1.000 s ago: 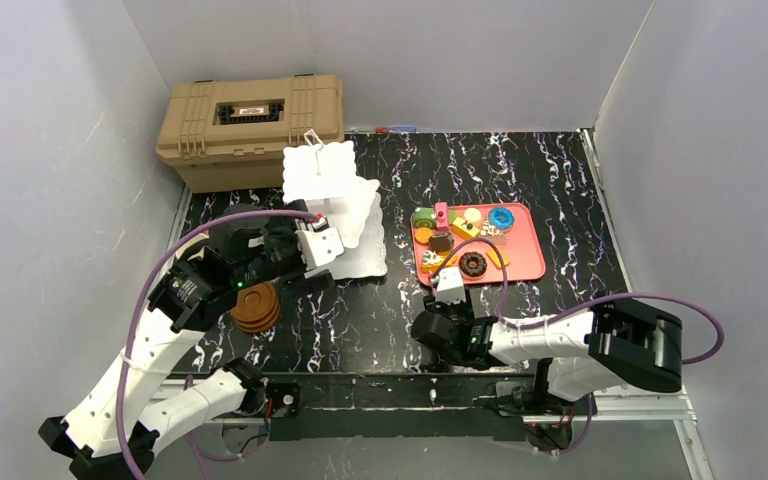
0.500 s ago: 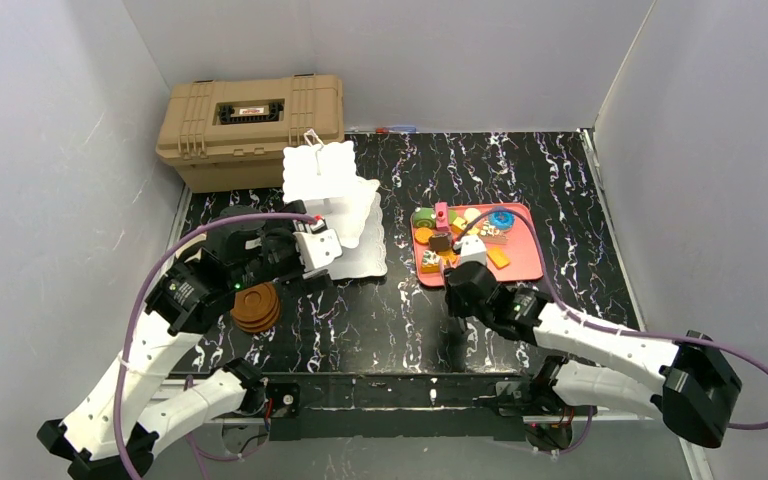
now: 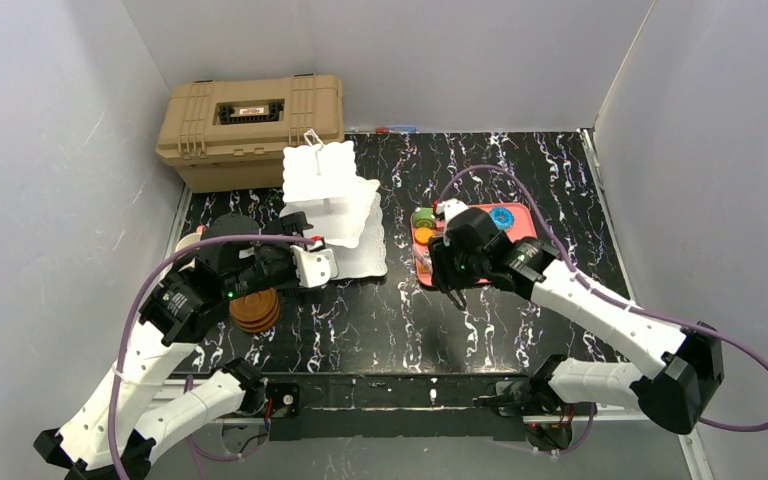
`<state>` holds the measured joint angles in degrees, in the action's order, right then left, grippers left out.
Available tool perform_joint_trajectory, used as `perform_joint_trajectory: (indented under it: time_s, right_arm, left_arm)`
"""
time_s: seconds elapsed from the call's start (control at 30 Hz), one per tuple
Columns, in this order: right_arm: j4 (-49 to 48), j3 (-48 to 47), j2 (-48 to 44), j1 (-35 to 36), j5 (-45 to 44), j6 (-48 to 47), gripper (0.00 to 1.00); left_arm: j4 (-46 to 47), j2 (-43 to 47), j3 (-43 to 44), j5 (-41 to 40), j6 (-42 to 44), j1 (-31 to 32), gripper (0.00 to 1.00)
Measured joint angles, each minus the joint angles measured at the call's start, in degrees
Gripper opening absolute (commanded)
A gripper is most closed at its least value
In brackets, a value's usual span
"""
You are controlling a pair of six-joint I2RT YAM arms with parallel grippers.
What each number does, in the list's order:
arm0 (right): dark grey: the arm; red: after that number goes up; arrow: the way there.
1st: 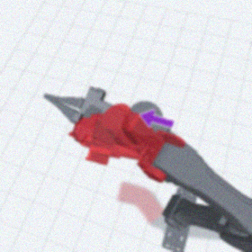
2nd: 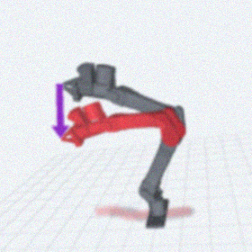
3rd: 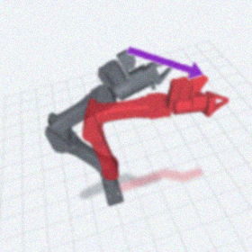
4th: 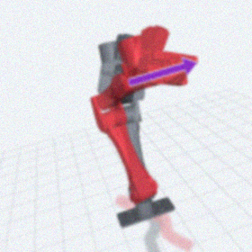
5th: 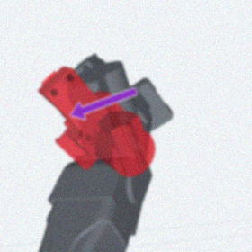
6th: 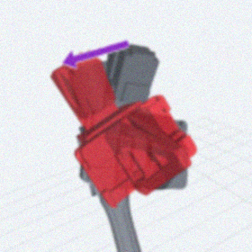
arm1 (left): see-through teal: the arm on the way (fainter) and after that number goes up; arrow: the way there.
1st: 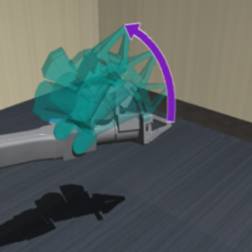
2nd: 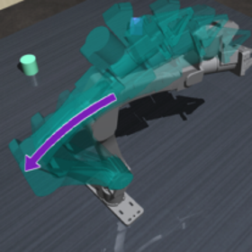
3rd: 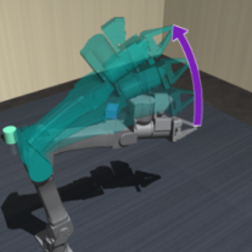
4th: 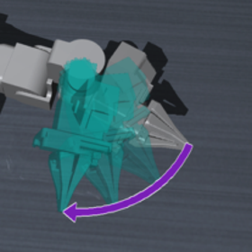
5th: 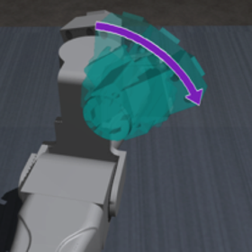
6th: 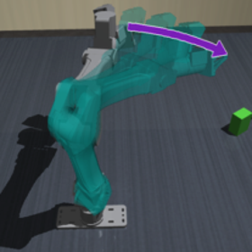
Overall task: Serve the afternoon tea
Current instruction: Pick up the clamp from the tray.
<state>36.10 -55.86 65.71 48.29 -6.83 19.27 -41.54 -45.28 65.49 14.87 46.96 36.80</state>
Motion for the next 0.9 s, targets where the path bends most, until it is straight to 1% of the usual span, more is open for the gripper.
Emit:
perform_joint_trajectory:
  time_s: [0.17,0.3,0.43,0.53,0.67,0.77,0.9]
  right_arm:
    - [5.0,-6.7,6.2,-3.7,2.6,-3.1,0.55]
    - [8.4,-7.4,10.1,-6.3,4.9,-5.0,0.55]
    - [11.2,-8.5,10.7,-7.8,8.6,-6.1,0.55]
    - [12.1,-11.6,10.7,-8.2,13.5,-7.0,0.56]
    - [11.8,-14.8,10.7,-8.2,22.7,-7.9,0.57]
    - [11.8,-15.4,10.7,-8.2,29.7,-8.6,0.58]
    - [11.8,-15.4,10.6,-8.2,36.5,-9.2,0.59]
  left_arm:
    - [0.0,0.0,0.0,0.5,0.5,0.0,0.93]
    - [0.0,0.0,0.0,0.6,0.5,0.0,0.93]
    - [0.0,0.2,-0.2,1.2,1.1,0.0,0.93]
    - [0.1,0.6,-1.6,3.5,3.4,0.0,0.91]
    - [0.6,-0.5,-4.1,8.1,9.7,0.3,0.91]
    - [2.5,-4.0,-4.4,8.9,14.2,2.0,0.91]
    - [5.5,-11.3,-3.8,8.8,19.1,4.9,0.91]
